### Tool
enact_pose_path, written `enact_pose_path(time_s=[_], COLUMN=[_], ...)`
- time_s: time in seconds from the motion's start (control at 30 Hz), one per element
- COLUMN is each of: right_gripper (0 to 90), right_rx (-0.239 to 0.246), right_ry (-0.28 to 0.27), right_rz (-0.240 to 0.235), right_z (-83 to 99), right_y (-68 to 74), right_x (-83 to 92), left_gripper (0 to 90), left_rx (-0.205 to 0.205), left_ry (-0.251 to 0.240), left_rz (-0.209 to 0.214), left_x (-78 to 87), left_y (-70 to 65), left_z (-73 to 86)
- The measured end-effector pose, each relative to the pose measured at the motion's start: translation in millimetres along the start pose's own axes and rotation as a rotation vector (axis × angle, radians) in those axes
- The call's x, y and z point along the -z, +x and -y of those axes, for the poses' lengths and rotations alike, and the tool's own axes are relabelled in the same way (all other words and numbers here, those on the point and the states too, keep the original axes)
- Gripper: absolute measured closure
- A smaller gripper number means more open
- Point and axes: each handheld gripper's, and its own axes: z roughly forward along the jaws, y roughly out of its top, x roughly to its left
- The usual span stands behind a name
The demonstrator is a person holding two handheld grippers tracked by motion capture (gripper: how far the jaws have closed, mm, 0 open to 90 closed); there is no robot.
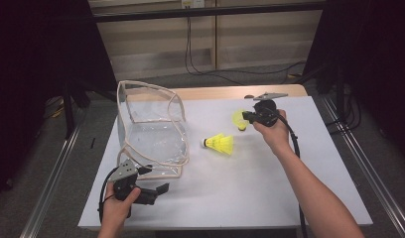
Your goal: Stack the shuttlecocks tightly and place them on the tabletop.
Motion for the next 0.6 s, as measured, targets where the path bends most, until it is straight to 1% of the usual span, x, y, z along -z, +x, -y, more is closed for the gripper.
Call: enact_pose_path(time_s=[0.2, 0.43, 0.6], right_gripper=[89.3, 89.3, 89.4], right_rx=[0.006, 0.035, 0.028], right_ry=[-0.003, -0.021, -0.025], right_rz=[-0.008, -0.005, -0.016], right_z=[6.5, 13.1, 17.7], right_y=[2.3, 7.7, 8.0], right_x=[6.6, 12.9, 15.4], left_gripper=[3.6, 3.6, 3.6], left_rx=[0.000, 0.001, -0.001], left_ry=[0.001, -0.008, -0.007], left_rz=[0.003, 0.004, 0.005], left_x=[-0.2, 0.0, -0.1], left_y=[-1.4, -1.6, -1.9], left_z=[-0.3, -0.7, -0.4])
